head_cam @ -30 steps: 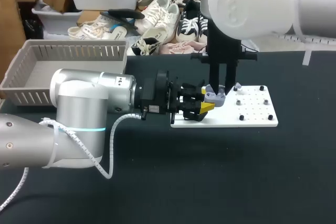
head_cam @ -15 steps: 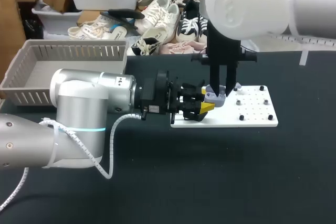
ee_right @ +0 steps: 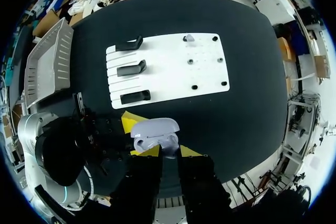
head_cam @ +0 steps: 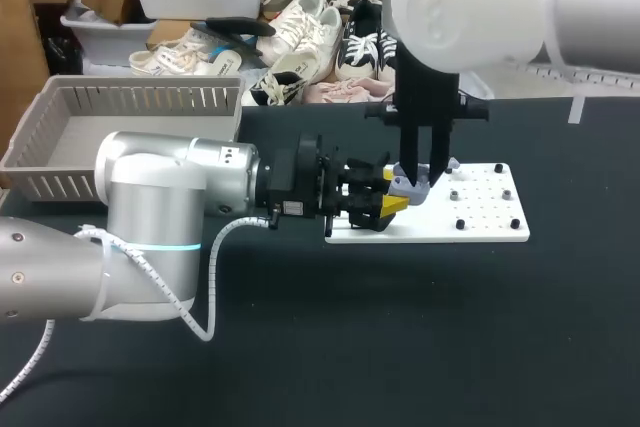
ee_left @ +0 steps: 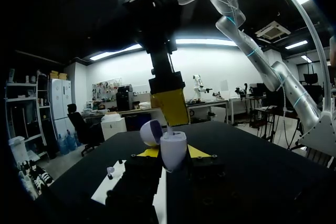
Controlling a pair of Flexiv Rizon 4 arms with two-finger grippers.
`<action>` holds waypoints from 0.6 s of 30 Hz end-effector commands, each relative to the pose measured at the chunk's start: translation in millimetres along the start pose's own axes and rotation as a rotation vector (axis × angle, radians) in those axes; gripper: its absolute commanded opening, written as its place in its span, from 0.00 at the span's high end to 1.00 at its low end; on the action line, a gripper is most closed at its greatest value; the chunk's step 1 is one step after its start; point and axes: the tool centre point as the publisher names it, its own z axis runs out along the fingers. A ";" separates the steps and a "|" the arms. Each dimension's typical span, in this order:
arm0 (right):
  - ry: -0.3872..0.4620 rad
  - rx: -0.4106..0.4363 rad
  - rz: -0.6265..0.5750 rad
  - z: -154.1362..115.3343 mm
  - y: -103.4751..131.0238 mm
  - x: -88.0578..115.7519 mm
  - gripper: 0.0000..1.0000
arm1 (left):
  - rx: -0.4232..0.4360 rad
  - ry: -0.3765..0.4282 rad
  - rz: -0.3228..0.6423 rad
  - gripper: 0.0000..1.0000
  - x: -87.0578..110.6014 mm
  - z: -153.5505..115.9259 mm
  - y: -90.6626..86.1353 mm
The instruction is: Pick up each earbud case from the left stands, insert the matching earbuds, close the lid, and place the case in the box.
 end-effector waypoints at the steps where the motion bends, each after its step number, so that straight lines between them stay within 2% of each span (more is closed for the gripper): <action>1: 0.015 -0.025 -0.004 0.9 0.1 -0.1 1.00 | -0.006 0.000 0.002 1.00 -0.9 0.9 -1.2; 5: 0.019 -0.026 0.002 2.3 -1.0 -0.3 1.00 | -0.006 0.000 0.002 1.00 -0.9 0.9 -1.2; 6: 0.019 -0.025 0.005 2.9 -1.3 -0.7 0.81 | -0.006 0.000 0.002 1.00 -0.9 0.9 -1.2; 9: 0.015 -0.031 0.009 2.8 -1.2 -0.9 0.54 | -0.006 0.000 0.002 1.00 -0.9 0.9 -1.2; 12: 0.011 -0.039 0.009 1.4 -0.6 -0.6 0.51 | -0.006 0.000 0.002 1.00 -0.9 0.9 -1.2; 18: -0.009 -0.073 0.000 -9.4 -1.8 6.6 0.53 | -0.006 0.000 0.002 1.00 -0.9 0.9 -1.2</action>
